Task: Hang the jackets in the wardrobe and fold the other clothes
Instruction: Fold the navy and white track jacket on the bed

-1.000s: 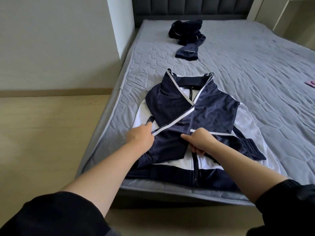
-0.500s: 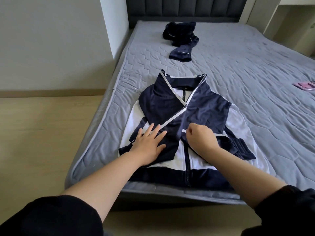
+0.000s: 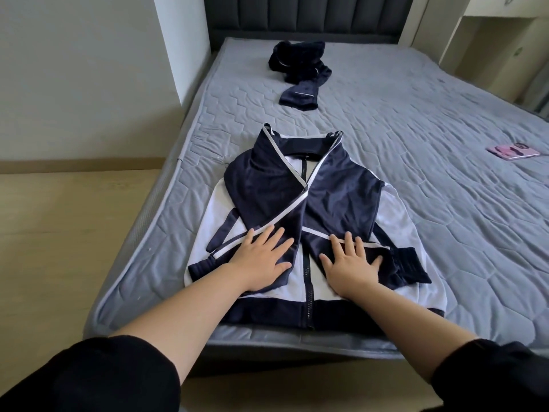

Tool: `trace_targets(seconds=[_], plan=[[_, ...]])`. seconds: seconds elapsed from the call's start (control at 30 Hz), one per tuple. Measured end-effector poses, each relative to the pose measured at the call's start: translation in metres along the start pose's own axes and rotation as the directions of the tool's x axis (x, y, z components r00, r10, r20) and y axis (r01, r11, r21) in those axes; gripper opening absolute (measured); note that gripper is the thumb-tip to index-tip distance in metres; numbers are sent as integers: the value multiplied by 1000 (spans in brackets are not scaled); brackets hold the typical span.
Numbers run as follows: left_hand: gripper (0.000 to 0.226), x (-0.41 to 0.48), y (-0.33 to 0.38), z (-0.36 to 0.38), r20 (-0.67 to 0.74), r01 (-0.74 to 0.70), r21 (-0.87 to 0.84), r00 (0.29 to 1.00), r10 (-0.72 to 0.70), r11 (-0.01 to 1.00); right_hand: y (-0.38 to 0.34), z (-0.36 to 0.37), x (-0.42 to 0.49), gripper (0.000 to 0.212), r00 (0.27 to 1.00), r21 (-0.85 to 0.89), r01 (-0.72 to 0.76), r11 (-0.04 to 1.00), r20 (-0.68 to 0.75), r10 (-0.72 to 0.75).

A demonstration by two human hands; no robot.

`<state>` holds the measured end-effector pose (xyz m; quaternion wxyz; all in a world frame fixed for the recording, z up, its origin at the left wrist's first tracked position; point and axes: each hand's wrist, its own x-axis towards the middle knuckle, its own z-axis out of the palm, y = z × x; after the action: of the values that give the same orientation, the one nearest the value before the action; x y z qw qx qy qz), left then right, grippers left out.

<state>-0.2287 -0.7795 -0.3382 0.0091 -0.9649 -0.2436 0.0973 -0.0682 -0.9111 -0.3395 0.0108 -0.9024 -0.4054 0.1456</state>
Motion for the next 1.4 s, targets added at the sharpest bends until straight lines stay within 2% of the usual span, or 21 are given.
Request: trace_targets(seconds=[0.1,0.2,0.33,0.43,0.5,0.57,0.67,0.8,0.87,0.97,1.13,1.27,1.4], plan=[[61,0,1,4,0,3,4,1000,-3,1000,1,3,0,66,995,16,-97,995,2,97],[61,0,5,5,-8,17,1,1000,-17,1000,1,3,0,67,994,0,-108,994,18,108],[60,3,16,4,-4,18,-19,1000,-18,1000,3,1,-1,67,999,-26,42,999,-3,-42],[59,4,21,1,0,4,-42,1000,-4,999,2,0,-4,64,980,-20,195,981,-31,-196],[59,4,20,-1,-1,-1,-44,1000,1,999,1,0,-6,63,970,-28,244,969,-11,-245],[59,5,19,-4,-31,9,-36,999,-10,999,-2,-2,-5,63,977,-22,211,977,-20,-212],[57,6,15,-5,-70,38,-35,997,-41,999,-11,-6,-4,65,993,82,92,992,-87,-85],[56,12,10,-7,-111,18,-95,993,-29,995,-19,-14,1,63,989,120,99,988,-120,-85],[55,21,3,-14,-171,53,-162,982,-81,985,-19,-26,12,61,985,200,100,975,-158,-68],[57,36,-12,-24,-143,157,-296,968,-206,942,-23,-37,31,58,985,273,104,956,-161,-61],[56,68,-43,-31,-153,243,-389,934,-323,888,-37,-47,79,54,962,179,194,965,-229,-151],[55,101,-71,-35,-107,328,-345,917,-384,879,-61,-61,126,51,927,122,263,957,-308,-216],[55,137,-83,-36,-167,340,-245,908,-385,908,-73,-60,161,57,922,17,277,961,-287,-260]])
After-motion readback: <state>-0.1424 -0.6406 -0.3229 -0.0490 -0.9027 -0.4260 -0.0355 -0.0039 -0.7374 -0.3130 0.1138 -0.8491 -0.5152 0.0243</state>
